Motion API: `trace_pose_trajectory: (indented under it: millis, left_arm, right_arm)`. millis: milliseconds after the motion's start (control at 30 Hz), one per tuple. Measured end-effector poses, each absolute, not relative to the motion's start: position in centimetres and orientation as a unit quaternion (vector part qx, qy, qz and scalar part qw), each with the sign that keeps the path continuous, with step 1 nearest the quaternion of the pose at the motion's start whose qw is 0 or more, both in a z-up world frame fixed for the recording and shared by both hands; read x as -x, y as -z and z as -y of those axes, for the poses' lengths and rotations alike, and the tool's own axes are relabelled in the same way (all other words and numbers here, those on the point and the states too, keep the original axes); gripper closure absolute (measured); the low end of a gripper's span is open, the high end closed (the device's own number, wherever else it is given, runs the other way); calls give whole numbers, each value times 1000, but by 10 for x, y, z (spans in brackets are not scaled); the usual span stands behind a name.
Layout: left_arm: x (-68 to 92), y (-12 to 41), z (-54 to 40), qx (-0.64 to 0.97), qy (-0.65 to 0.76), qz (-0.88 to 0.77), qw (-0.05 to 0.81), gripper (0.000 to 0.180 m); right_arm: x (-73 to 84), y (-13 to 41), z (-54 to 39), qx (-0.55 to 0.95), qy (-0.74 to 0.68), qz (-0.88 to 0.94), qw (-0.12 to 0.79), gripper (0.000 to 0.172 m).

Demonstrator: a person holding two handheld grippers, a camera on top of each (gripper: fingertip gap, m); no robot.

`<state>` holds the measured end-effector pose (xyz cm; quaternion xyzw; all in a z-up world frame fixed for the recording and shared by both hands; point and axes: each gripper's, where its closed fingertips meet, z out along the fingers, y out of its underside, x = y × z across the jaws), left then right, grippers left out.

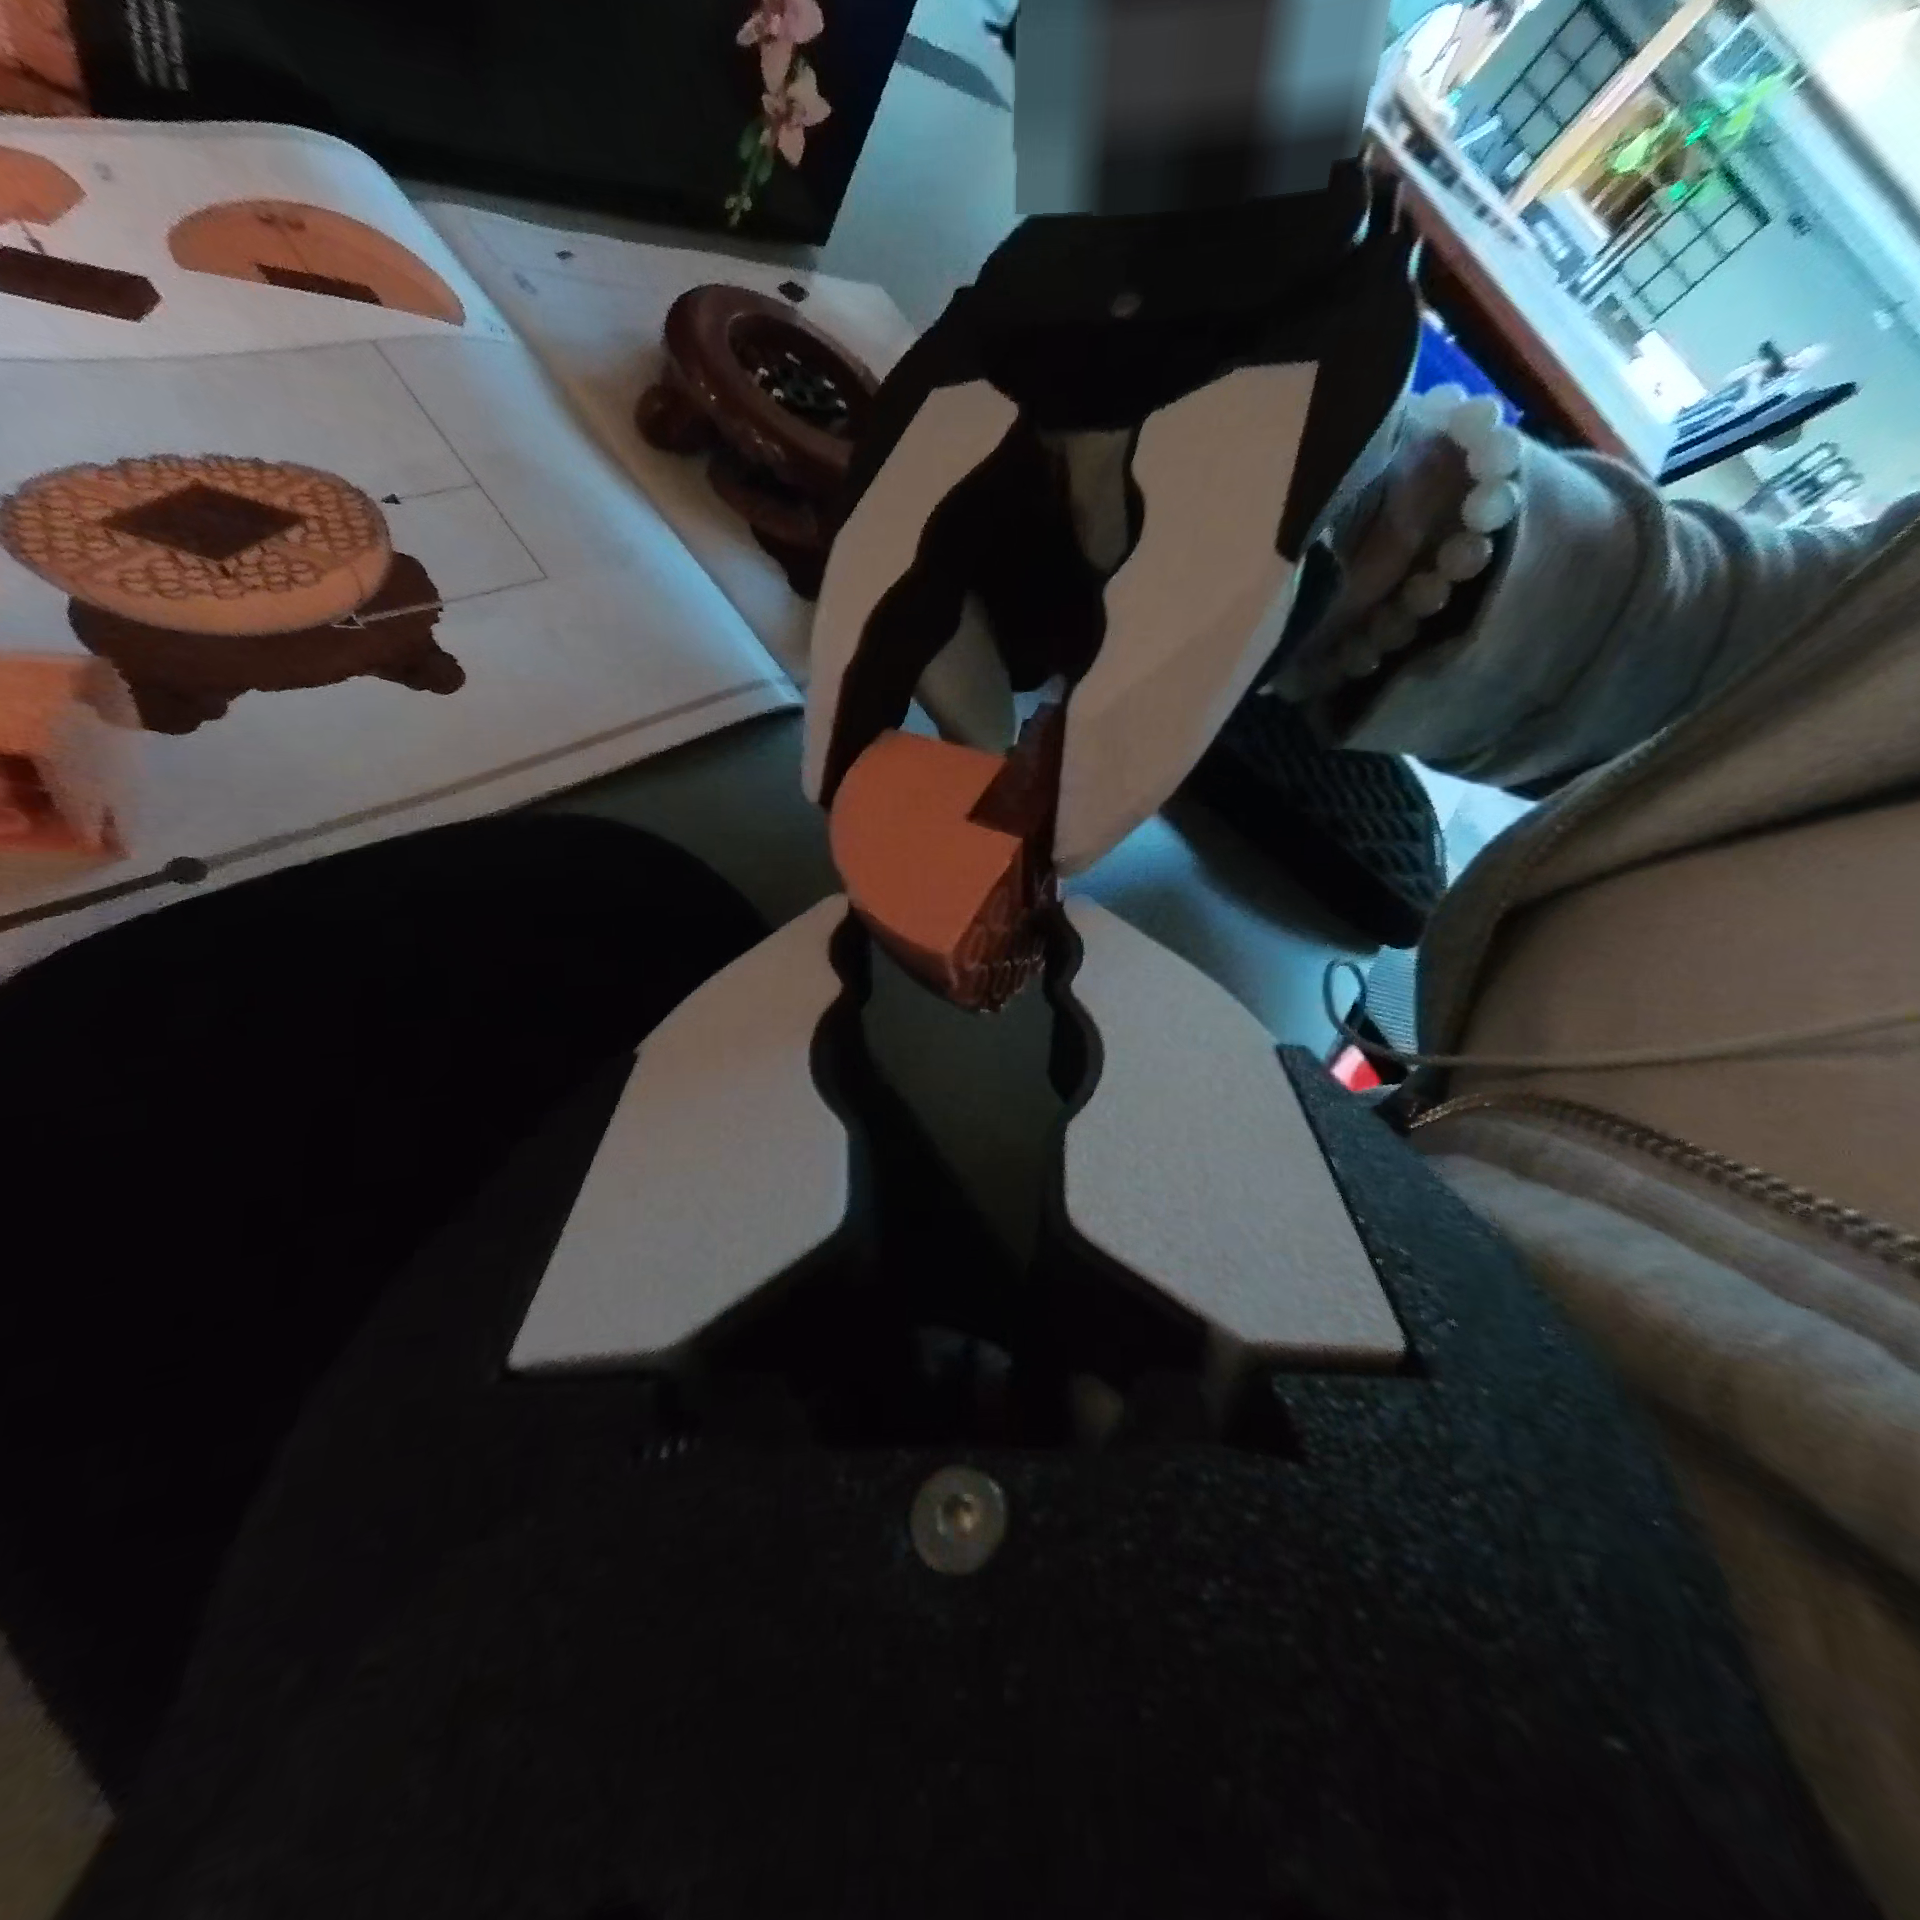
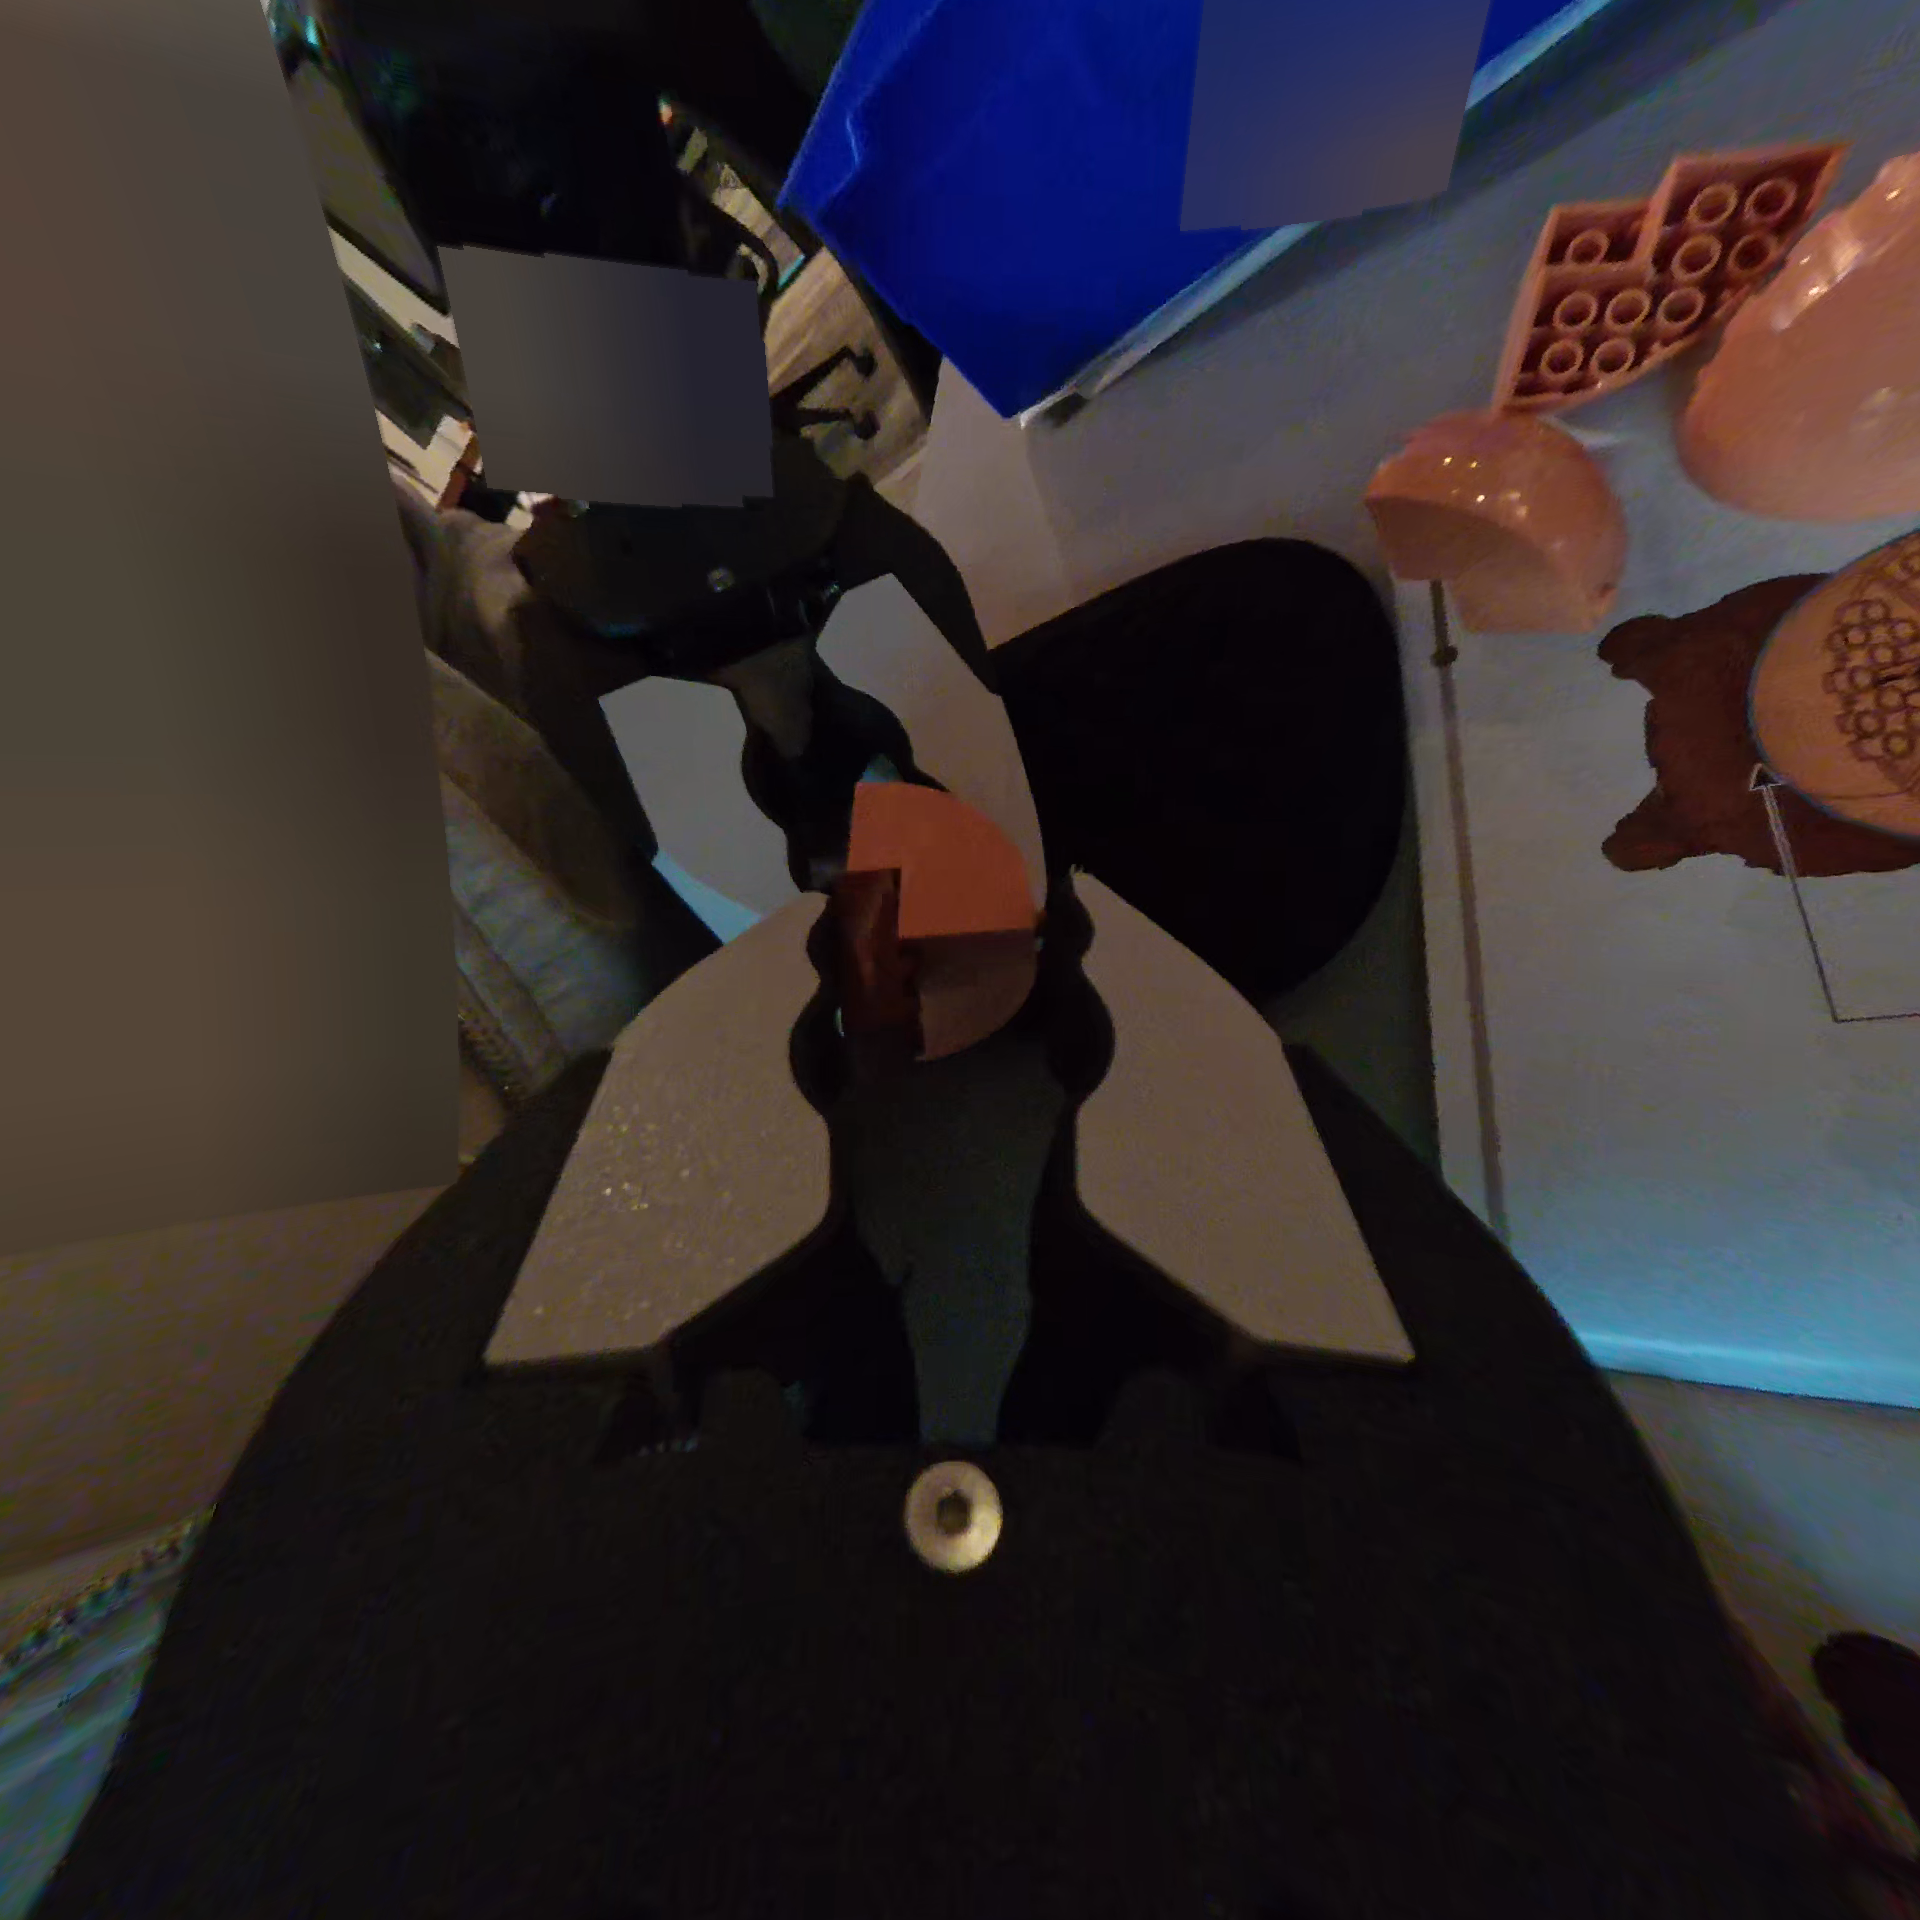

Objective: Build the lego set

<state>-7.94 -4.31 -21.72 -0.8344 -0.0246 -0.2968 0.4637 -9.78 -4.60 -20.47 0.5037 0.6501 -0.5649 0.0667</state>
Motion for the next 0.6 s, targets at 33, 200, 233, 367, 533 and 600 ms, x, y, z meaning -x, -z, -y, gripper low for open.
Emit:
trace_pose_trajectory:
  millis: [33, 200, 233, 367, 533, 600]
  left_arm:
    - [80, 218, 43, 836, 291, 25, 464, 148]
    - [82, 224, 44, 851, 259, 31, 456, 148]
    - [82, 224, 44, 852, 257, 32, 456, 149]
    - [82, 228, 43, 858, 248, 33, 448, 148]
    - [84, 231, 42, 860, 250, 45, 442, 148]
    - [84, 230, 42, 859, 247, 45, 446, 148]
  right_arm:
    - [98, 205, 46, -505, 567, -649, 59, 136]
    - [100, 208, 48, -501, 553, -666, 12, 136]
    - [101, 209, 47, -504, 556, -661, 9, 136]
    - [100, 213, 46, -509, 555, -658, 1, 136]
    - [102, 217, 45, -511, 551, -660, -15, 136]
    - [101, 216, 46, -513, 557, -653, -6, 136]
